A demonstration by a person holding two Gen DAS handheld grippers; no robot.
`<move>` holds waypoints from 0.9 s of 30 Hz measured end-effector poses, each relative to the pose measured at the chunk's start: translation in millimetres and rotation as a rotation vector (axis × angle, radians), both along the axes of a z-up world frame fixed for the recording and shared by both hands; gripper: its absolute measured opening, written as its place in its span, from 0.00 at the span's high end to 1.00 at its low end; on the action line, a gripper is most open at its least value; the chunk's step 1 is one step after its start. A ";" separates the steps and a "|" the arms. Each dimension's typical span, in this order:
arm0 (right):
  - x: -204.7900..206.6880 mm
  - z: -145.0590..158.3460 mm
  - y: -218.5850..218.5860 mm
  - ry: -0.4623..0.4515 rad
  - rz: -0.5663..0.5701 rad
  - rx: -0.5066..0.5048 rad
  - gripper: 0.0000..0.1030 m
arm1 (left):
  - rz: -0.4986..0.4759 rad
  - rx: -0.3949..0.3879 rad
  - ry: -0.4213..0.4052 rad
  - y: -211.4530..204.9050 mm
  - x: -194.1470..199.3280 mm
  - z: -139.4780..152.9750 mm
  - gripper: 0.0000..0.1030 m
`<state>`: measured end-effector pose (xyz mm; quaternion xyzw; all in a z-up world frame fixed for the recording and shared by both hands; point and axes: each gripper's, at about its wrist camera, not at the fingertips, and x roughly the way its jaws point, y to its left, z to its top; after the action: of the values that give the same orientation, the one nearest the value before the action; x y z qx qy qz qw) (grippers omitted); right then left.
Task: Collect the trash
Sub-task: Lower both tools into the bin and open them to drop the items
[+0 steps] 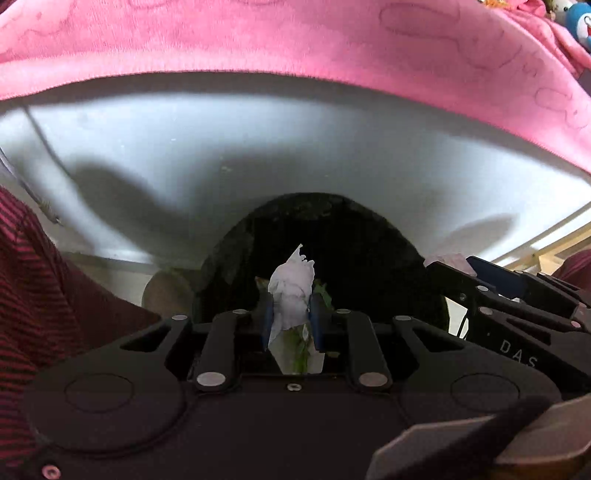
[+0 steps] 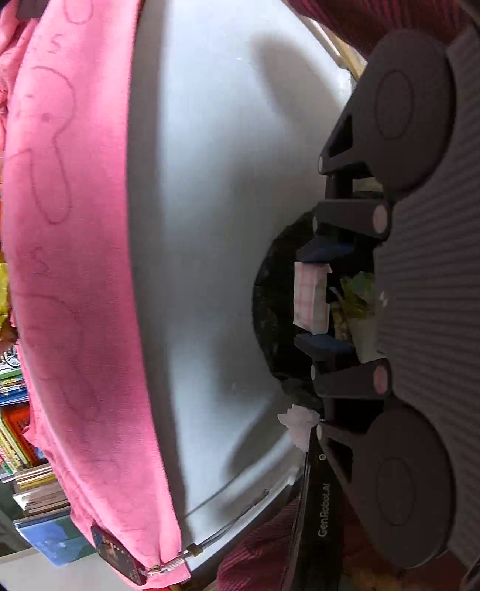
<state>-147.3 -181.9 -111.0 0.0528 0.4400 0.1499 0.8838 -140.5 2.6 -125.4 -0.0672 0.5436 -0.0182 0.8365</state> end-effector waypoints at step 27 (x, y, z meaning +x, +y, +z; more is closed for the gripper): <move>2.5 -8.0 0.2 0.032 0.006 0.008 0.39 | -0.010 0.014 0.025 -4.2 0.0 -8.6 0.68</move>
<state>-144.8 -181.6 -119.0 0.0573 0.4537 0.1533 0.8760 -140.4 -1.6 -133.9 -0.0588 0.5543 -0.0175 0.8300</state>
